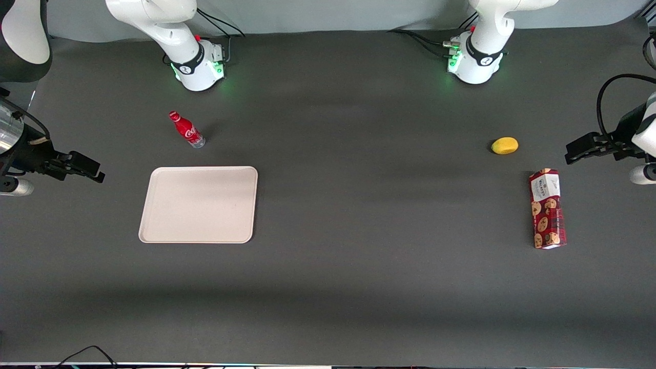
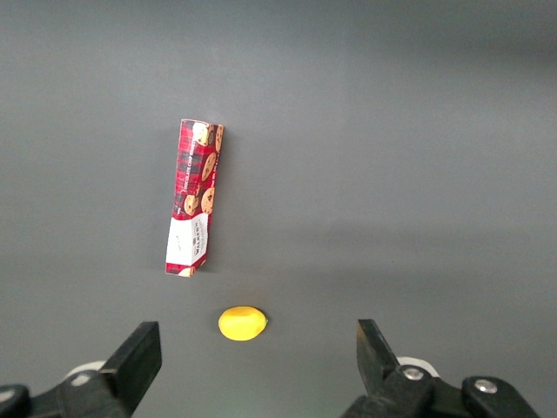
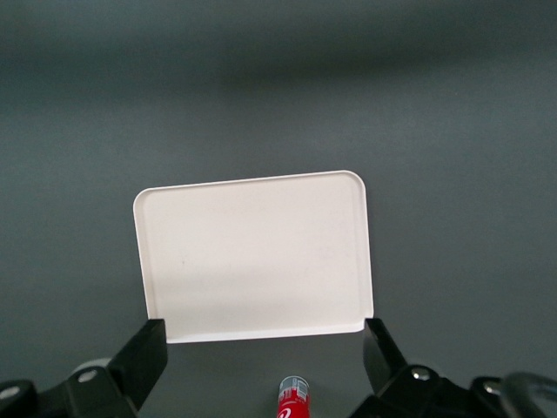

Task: Place coke bottle on tray
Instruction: 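Move the open right gripper down over the red Coca-Cola bottle's cap end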

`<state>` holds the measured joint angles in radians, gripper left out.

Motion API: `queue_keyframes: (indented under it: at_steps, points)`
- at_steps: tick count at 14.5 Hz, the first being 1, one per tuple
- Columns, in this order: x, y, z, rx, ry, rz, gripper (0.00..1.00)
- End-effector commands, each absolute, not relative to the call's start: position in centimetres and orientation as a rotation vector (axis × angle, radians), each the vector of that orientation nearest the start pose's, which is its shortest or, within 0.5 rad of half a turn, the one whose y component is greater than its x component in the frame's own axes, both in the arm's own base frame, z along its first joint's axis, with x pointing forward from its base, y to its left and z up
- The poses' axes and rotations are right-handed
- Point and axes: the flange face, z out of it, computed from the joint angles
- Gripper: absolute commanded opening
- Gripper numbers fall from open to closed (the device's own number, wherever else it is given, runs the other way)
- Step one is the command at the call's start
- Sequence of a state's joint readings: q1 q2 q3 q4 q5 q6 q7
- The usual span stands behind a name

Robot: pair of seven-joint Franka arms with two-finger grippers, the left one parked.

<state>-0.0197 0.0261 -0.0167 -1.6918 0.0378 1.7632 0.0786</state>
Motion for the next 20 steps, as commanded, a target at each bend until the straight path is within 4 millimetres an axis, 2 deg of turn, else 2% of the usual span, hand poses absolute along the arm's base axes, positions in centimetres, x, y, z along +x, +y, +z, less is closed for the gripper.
queue_keyframes:
  at_steps: [1, 5, 9, 11, 14, 18, 20]
  points:
    - [57.0, -1.9, 57.0, -3.118, 0.189, -0.067, 1.00]
    - [57.0, -2.5, 57.1, -3.112, 0.213, -0.069, 1.00]
    - [56.9, -1.9, 57.6, -3.119, 0.188, -0.081, 1.00]
    - [57.4, -1.8, 60.2, -3.114, 0.187, -0.157, 1.00]
    - [56.6, -1.6, 61.7, -3.116, 0.165, -0.131, 1.00]
    - [56.0, -1.6, 61.0, -3.119, 0.162, -0.069, 1.00]
    - [54.7, -1.4, 60.5, -3.120, 0.160, -0.045, 1.00]
